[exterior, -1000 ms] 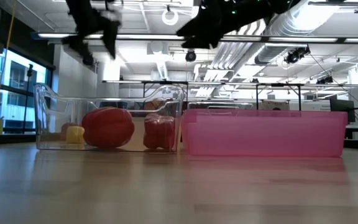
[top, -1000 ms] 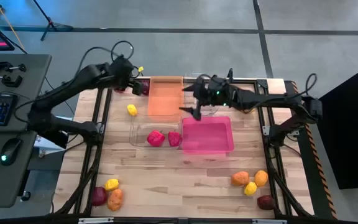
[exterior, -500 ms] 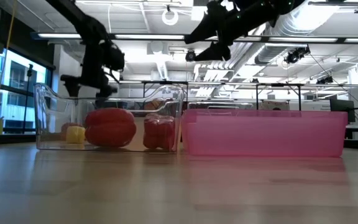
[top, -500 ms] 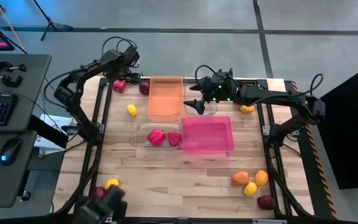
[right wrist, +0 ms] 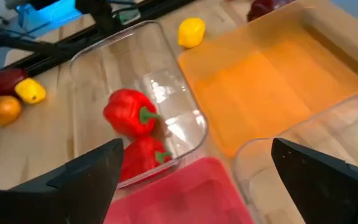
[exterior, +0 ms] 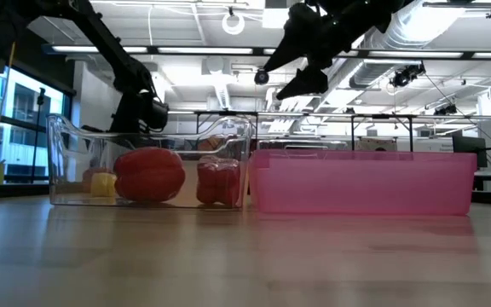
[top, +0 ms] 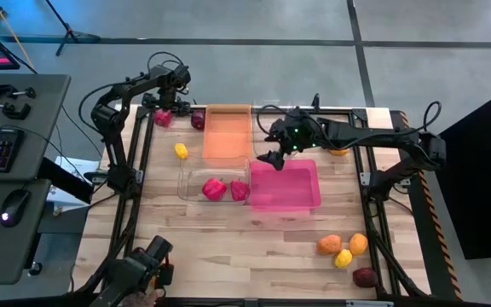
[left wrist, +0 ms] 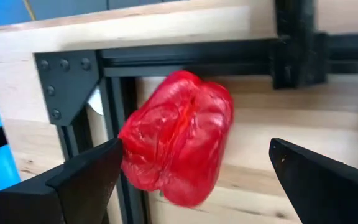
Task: Sort produce into baskets
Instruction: Put the red bell pepper into the left transparent bin
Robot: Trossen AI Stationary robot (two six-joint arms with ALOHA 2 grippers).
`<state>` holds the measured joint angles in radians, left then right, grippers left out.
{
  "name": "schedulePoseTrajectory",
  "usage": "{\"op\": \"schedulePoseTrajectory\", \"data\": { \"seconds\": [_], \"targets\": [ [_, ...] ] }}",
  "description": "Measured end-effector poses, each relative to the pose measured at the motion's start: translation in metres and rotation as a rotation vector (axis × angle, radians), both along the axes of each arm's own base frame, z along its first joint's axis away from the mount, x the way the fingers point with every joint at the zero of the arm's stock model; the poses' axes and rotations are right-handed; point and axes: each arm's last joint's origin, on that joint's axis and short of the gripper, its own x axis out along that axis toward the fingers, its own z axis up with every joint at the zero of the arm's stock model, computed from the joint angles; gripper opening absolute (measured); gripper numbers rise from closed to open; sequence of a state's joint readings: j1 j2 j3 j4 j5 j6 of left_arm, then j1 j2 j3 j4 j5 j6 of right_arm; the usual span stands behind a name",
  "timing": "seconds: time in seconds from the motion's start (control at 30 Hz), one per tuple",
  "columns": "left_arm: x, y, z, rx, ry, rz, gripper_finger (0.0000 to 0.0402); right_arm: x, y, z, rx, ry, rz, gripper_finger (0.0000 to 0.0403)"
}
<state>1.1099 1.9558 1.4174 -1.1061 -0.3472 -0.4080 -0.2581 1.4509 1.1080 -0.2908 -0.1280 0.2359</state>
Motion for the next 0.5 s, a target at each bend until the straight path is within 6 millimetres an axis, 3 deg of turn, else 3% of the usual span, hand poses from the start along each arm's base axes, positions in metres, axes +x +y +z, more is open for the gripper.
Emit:
{"op": "schedulePoseTrajectory", "data": {
  "seconds": [0.23, 0.5],
  "targets": [
    [0.000, 0.003, -0.008, 0.004, 0.048, -0.003, 0.0390, 0.003, 0.014, 0.000, -0.001, -0.003, 0.046, 0.0399],
    [0.008, 0.001, -0.031, -0.073, 0.096, -0.043, 0.0390, 0.005, 0.024, 0.000, 0.001, -0.002, 0.073, 0.0399]
  ]
}}
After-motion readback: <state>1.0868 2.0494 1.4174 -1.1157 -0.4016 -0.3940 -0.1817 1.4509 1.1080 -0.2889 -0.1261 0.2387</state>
